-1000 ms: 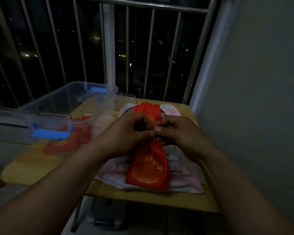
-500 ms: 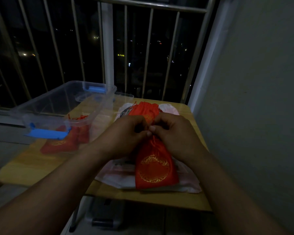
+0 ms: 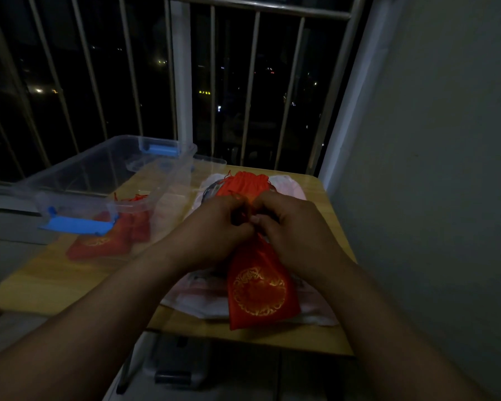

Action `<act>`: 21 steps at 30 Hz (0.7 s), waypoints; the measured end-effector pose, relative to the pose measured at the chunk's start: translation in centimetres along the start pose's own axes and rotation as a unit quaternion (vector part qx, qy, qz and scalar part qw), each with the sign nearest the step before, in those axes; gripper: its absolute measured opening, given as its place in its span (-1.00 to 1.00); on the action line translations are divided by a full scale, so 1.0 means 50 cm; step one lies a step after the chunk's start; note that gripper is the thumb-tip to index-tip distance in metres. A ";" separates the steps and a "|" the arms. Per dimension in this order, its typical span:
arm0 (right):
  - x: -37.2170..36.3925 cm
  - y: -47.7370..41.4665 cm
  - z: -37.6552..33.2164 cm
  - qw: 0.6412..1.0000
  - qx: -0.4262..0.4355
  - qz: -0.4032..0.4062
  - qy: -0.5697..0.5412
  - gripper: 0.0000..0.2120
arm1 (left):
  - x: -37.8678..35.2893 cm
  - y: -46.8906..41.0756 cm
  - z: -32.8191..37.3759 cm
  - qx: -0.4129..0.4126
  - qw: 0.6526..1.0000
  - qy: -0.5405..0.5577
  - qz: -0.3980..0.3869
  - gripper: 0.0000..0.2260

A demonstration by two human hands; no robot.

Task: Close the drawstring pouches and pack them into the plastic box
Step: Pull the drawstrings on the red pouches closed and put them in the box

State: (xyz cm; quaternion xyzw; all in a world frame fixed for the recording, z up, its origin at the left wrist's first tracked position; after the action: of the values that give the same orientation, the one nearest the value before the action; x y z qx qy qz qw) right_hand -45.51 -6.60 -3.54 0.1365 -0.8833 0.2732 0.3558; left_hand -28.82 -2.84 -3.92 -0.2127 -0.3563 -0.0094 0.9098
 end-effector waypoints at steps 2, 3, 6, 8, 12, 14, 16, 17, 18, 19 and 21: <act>-0.002 0.003 -0.007 0.999 0.020 0.012 0.035 -0.88 | -0.002 -0.002 0.001 -0.002 1.000 -0.017 -0.002 -0.91; -0.003 0.003 -0.010 0.999 0.025 0.017 0.045 -0.88 | -0.002 -0.002 0.002 -0.004 1.000 -0.018 0.002 -0.90; 0.002 0.005 -0.010 0.996 0.041 0.036 0.074 -0.89 | -0.003 -0.004 0.009 -0.011 1.000 -0.012 0.005 -0.84; 0.007 0.004 -0.008 0.995 0.049 0.041 0.072 -0.90 | 0.003 -0.005 0.011 -0.002 1.000 0.010 -0.004 -0.85; 0.006 0.002 -0.001 0.999 0.043 0.012 0.022 -0.87 | 0.019 0.000 0.007 0.018 0.996 0.082 -0.037 -0.88; 0.010 0.002 0.003 0.999 0.011 -0.015 -0.034 -0.86 | 0.025 0.003 0.005 0.025 0.989 0.134 -0.057 -0.92; 0.015 0.002 0.003 0.996 -0.016 -0.035 -0.084 -0.87 | 0.029 0.005 0.003 0.032 0.982 0.171 -0.068 -0.93; 0.017 0.002 0.003 0.993 -0.027 -0.043 -0.109 -0.87 | 0.030 0.004 0.003 0.038 0.979 0.188 -0.067 -0.92; 0.018 0.001 0.002 0.989 -0.038 -0.052 -0.133 -0.87 | 0.031 0.005 0.002 0.045 0.976 0.203 -0.063 -0.88; 0.019 0.000 0.002 0.985 -0.050 -0.059 -0.155 -0.89 | 0.031 0.005 0.002 0.051 0.973 0.217 -0.059 -0.84; 0.019 -0.001 0.003 0.976 -0.073 -0.069 -0.192 -0.94 | 0.031 0.007 0.003 0.055 0.968 0.238 -0.054 -0.81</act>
State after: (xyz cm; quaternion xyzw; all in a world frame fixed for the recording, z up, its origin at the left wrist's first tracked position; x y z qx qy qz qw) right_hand -46.22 -6.77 -2.94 0.2204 -0.9412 0.1517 0.2061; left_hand -27.72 -2.27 -2.93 -0.1346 -0.1408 -0.0893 0.9768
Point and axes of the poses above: each hand's wrist, its own y-axis away from the middle knuckle, its own x-axis out of the back of the hand, z = x × y, the point moved 1 cm from there along -y, towards the middle knuckle, and after that the axes turned 11 degrees about -x, right-handed, at the moved point
